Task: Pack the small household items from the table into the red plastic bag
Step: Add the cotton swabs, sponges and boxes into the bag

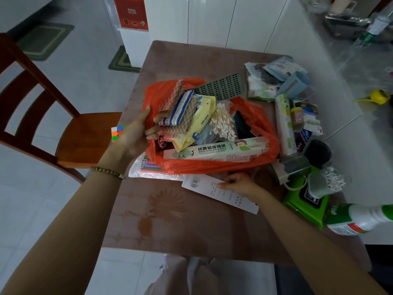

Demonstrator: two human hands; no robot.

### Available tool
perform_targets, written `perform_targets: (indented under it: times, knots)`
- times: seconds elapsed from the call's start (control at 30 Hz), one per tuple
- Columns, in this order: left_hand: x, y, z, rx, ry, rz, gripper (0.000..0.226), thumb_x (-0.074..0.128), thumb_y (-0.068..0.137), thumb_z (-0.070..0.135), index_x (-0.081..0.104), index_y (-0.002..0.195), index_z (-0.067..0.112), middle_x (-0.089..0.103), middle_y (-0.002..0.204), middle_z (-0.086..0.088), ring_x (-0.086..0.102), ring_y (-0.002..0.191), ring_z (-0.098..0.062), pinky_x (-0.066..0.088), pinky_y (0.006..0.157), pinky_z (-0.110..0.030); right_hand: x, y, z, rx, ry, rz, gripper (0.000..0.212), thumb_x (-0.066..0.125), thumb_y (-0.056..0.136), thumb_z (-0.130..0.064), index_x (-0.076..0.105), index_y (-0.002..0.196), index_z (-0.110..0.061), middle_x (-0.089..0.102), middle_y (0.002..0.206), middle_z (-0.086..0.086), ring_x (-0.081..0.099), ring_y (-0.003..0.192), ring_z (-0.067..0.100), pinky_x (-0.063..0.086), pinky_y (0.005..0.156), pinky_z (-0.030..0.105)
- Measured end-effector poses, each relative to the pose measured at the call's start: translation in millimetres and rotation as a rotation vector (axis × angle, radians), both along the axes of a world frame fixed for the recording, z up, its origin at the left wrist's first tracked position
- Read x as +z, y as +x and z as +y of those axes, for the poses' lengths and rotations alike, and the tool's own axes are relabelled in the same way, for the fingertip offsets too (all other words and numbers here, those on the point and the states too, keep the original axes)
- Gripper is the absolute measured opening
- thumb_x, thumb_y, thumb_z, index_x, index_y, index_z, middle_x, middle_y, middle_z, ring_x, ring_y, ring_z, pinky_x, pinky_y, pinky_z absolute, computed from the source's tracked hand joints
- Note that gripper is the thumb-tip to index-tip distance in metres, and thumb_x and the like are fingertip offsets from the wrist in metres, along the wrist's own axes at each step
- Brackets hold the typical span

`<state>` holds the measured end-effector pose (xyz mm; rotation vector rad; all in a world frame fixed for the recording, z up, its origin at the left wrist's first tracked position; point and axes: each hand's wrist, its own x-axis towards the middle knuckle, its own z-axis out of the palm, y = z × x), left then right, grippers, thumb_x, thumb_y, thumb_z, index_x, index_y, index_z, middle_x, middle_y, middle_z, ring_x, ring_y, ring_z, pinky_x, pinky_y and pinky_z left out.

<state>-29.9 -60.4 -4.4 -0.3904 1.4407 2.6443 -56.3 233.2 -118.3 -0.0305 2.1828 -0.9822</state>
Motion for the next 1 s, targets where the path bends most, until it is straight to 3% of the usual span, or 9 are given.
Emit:
perform_targets:
  times: [0.27,0.37,0.43,0.5,0.63,0.73,0.83,0.93,1.0]
  knots:
    - [0.4,-6.6,13.2,-0.011,-0.039,0.037,0.028,0.025,0.102,0.033,0.046,0.093,0.017,0.047,0.057,0.012,0.026,0.036,-0.002,0.023,0.034,-0.009,5.0,36.8,78.2,0.132,0.025,-0.075,0.013,0.078,0.074,-0.024,0.072,0.082,-0.015,0.069,0.082,0.002,0.063,0.074,0.010,0.048,0.064,0.014]
    - [-2.3,-6.9,16.9,0.011,-0.040,0.024,0.029,0.025,0.103,0.033,0.046,0.090,0.017,0.047,0.057,0.011,0.025,0.036,-0.002,0.023,0.033,-0.009,12.2,40.7,93.2,0.188,0.008,0.047,0.014,0.082,0.064,-0.037,0.072,0.068,-0.027,0.065,0.077,-0.004,0.059,0.071,0.002,0.047,0.070,0.020]
    - [-3.7,-5.8,18.8,0.020,-0.024,0.010,0.031,0.025,0.103,0.033,0.047,0.087,0.017,0.047,0.057,0.012,0.026,0.036,-0.002,0.023,0.033,-0.009,19.6,34.9,90.3,0.218,0.033,0.139,0.016,0.083,0.064,-0.037,0.067,0.062,-0.035,0.052,0.083,-0.005,0.050,0.077,0.002,0.037,0.071,0.008]
    - [-5.0,-4.6,20.4,0.040,-0.018,-0.006,0.032,0.025,0.103,0.032,0.048,0.087,0.018,0.048,0.056,0.011,0.026,0.036,-0.002,0.021,0.034,-0.009,28.8,28.4,73.9,0.266,0.029,0.191,0.019,0.081,0.069,-0.031,0.064,0.063,-0.036,0.045,0.089,-0.003,0.046,0.083,0.007,0.034,0.068,0.006]
    - [-8.7,-2.1,21.4,0.049,0.006,-0.010,0.031,0.026,0.102,0.033,0.051,0.093,0.017,0.047,0.057,0.011,0.025,0.037,-0.002,0.020,0.036,-0.010,29.9,11.6,21.0,0.349,-0.093,0.244,0.013,0.078,0.074,-0.023,0.066,0.072,-0.026,0.056,0.098,-0.003,0.053,0.096,0.010,0.040,0.084,0.018]
    - [-13.5,-0.1,17.5,0.048,0.023,-0.018,0.032,0.026,0.102,0.033,0.052,0.097,0.017,0.047,0.058,0.010,0.025,0.037,-0.003,0.018,0.037,-0.011,18.3,6.1,-14.7,0.414,-0.029,0.258,0.011,0.071,0.080,-0.024,0.061,0.081,-0.022,0.063,0.097,-0.004,0.058,0.094,0.013,0.047,0.090,0.034]
    - [-17.2,1.4,13.4,0.046,0.042,-0.020,0.031,0.026,0.102,0.033,0.052,0.102,0.016,0.047,0.058,0.010,0.025,0.037,-0.003,0.018,0.036,-0.011,8.6,9.5,-30.7,0.534,0.153,0.241,0.047,0.079,0.068,-0.039,0.048,0.100,-0.023,0.055,0.109,-0.004,0.054,0.100,0.015,0.048,0.088,0.038]
    - [-17.6,2.7,11.6,0.036,0.058,-0.020,0.030,0.026,0.102,0.034,0.050,0.104,0.015,0.047,0.058,0.010,0.026,0.037,-0.003,0.020,0.035,-0.010,6.6,14.1,-37.6,0.615,0.288,0.275,0.091,0.083,0.054,-0.049,0.034,0.126,-0.023,0.045,0.129,0.001,0.044,0.119,0.021,0.038,0.101,0.040]
    - [-15.7,2.8,11.2,0.033,0.060,-0.019,0.030,0.026,0.102,0.034,0.050,0.099,0.015,0.048,0.058,0.011,0.026,0.036,-0.002,0.021,0.034,-0.010,13.4,18.6,-42.8,0.692,0.359,0.338,0.089,0.082,0.058,-0.049,0.037,0.129,-0.020,0.044,0.133,0.002,0.041,0.123,0.022,0.034,0.099,0.035]
